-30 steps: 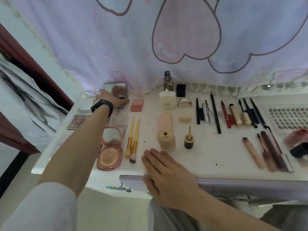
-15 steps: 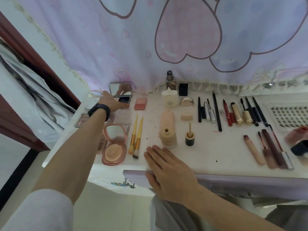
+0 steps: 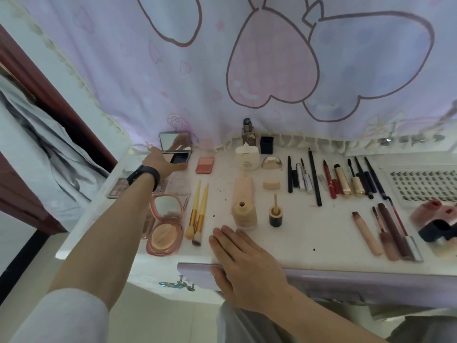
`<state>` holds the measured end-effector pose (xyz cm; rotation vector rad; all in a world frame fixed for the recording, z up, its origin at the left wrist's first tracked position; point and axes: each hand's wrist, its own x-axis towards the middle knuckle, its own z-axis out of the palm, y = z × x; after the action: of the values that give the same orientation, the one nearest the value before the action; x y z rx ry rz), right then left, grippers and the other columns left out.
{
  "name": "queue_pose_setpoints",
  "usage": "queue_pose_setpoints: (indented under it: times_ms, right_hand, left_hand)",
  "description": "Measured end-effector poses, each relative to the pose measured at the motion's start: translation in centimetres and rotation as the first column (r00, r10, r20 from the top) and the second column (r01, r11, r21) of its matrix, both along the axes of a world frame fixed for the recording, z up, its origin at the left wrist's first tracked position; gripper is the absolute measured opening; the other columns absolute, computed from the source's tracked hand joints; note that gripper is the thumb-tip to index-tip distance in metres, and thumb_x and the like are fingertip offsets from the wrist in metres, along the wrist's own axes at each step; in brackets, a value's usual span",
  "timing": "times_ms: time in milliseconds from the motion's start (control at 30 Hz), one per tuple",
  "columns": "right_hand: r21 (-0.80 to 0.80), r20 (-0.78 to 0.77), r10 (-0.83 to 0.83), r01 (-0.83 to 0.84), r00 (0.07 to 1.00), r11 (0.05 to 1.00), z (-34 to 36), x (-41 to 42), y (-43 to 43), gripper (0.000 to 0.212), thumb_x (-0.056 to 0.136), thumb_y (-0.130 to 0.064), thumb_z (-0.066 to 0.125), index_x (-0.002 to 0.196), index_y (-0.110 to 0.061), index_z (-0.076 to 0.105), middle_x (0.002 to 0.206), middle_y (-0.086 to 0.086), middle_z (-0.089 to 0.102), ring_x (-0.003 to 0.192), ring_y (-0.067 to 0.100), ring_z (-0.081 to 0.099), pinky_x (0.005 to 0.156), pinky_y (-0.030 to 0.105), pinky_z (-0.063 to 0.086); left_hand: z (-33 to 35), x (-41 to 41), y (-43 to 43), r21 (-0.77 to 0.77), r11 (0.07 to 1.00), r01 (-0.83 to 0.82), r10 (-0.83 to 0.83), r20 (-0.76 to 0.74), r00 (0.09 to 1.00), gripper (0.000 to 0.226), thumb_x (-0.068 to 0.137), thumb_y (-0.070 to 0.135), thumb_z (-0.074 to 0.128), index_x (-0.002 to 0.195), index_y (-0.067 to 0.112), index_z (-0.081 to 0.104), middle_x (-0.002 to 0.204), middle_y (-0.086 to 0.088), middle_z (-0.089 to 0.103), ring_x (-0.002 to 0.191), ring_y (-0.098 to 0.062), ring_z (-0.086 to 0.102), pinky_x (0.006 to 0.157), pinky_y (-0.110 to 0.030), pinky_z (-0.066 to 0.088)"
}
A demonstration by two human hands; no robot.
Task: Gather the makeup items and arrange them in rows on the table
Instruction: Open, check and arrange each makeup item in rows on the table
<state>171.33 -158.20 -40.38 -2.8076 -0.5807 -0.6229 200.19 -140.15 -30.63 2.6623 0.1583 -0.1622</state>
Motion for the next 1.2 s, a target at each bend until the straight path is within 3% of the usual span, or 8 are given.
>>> queue_pose_setpoints:
  times_ms: [133, 267, 500, 633, 700, 900, 1033, 1200]
  right_hand:
    - [-0.033, -0.013, -0.008, 0.007, 1.000, 0.999, 0.3, -0.1, 0.0, 0.055, 0.100, -0.043, 0.045, 0.145, -0.012, 0.055, 0.150, 0.006, 0.053, 0.142, 0.022, 0.046, 0.120, 0.039, 0.033]
    - [-0.032, -0.001, -0.013, 0.013, 1.000, 0.999, 0.4, -0.1, 0.0, 0.055, 0.099, -0.043, 0.047, 0.143, -0.012, 0.057, 0.149, 0.005, 0.055, 0.141, 0.021, 0.048, 0.120, 0.038, 0.030]
    - [-0.018, 0.003, -0.006, 0.006, 1.000, 1.000, 0.5, 0.0, 0.0, 0.055, 0.097, -0.042, 0.049, 0.140, -0.011, 0.060, 0.146, 0.006, 0.058, 0.139, 0.022, 0.051, 0.117, 0.041, 0.037]
    - [-0.041, -0.001, -0.007, 0.007, 1.000, 0.999, 0.6, -0.1, 0.0, 0.055, 0.098, -0.041, 0.046, 0.141, -0.009, 0.058, 0.147, 0.007, 0.057, 0.139, 0.023, 0.050, 0.116, 0.041, 0.040]
    - [-0.046, 0.001, -0.010, 0.010, 1.000, 0.999, 0.6, -0.1, 0.0, 0.055, 0.099, -0.041, 0.044, 0.142, -0.009, 0.058, 0.147, 0.007, 0.057, 0.139, 0.023, 0.050, 0.116, 0.041, 0.039]
    - [-0.053, 0.027, -0.003, 0.004, 1.000, 0.999, 0.5, -0.2, -0.1, 0.055, 0.099, -0.041, 0.045, 0.142, -0.010, 0.058, 0.147, 0.007, 0.057, 0.139, 0.023, 0.050, 0.118, 0.039, 0.035]
    - [-0.042, 0.058, 0.003, -0.001, 0.998, 0.999, 0.3, 0.0, 0.0, 0.055, 0.098, -0.040, 0.043, 0.140, -0.008, 0.059, 0.144, 0.009, 0.059, 0.137, 0.024, 0.053, 0.117, 0.040, 0.036]
    - [-0.084, 0.027, 0.002, 0.000, 1.000, 0.996, 0.6, -0.1, -0.1, 0.058, 0.100, -0.041, 0.037, 0.142, -0.007, 0.057, 0.147, 0.010, 0.056, 0.139, 0.025, 0.050, 0.117, 0.042, 0.035]
  left_hand:
    - [0.7, -0.9, 1.2, -0.009, 1.000, -0.013, 0.014, 0.069, 0.998, 0.090, 0.080, 0.060, 0.072, 0.145, 0.007, 0.038, 0.143, -0.016, 0.050, 0.129, -0.036, 0.049, 0.104, -0.045, 0.044]
    - [1.8, -2.0, 3.7, 0.098, 0.995, -0.005, -0.005, 0.105, 0.994, 0.060, 0.088, 0.050, 0.066, 0.131, 0.009, 0.056, 0.134, -0.013, 0.060, 0.122, -0.032, 0.055, 0.099, -0.038, 0.042]
    - [1.7, -4.9, 5.5, 0.208, 0.976, 0.067, -0.062, -0.028, 0.998, 0.065, 0.085, 0.053, 0.069, 0.132, 0.010, 0.056, 0.132, -0.010, 0.060, 0.121, -0.031, 0.055, 0.097, -0.036, 0.043]
    - [0.8, -6.0, 5.0, 0.215, 0.975, 0.052, -0.051, -0.012, 0.999, 0.052, 0.080, 0.065, 0.068, 0.094, 0.015, 0.062, 0.092, -0.007, 0.060, 0.087, -0.026, 0.057, 0.086, -0.039, 0.048]
    - [0.5, -6.3, 4.9, 0.192, 0.981, 0.019, -0.022, 0.015, 1.000, 0.053, 0.079, 0.066, 0.068, 0.089, 0.015, 0.062, 0.087, -0.005, 0.061, 0.083, -0.025, 0.057, 0.084, -0.039, 0.049]
    - [0.1, -6.5, 5.6, 0.084, 0.994, -0.074, 0.071, 0.036, 0.997, 0.075, 0.075, 0.064, 0.072, 0.130, 0.017, 0.054, 0.125, -0.010, 0.060, 0.116, -0.031, 0.055, 0.097, -0.042, 0.048]
    - [0.8, -7.2, 6.0, -0.058, 0.990, -0.132, 0.137, 0.112, 0.984, 0.073, 0.066, 0.061, 0.072, 0.122, 0.018, 0.054, 0.118, -0.008, 0.062, 0.099, -0.025, 0.057, 0.075, -0.034, 0.048]
    - [3.6, -8.6, 6.1, -0.236, 0.963, -0.131, 0.188, 0.235, 0.954, 0.070, 0.070, 0.057, 0.076, 0.123, 0.020, 0.051, 0.110, -0.004, 0.067, 0.090, -0.020, 0.063, 0.074, -0.030, 0.055]
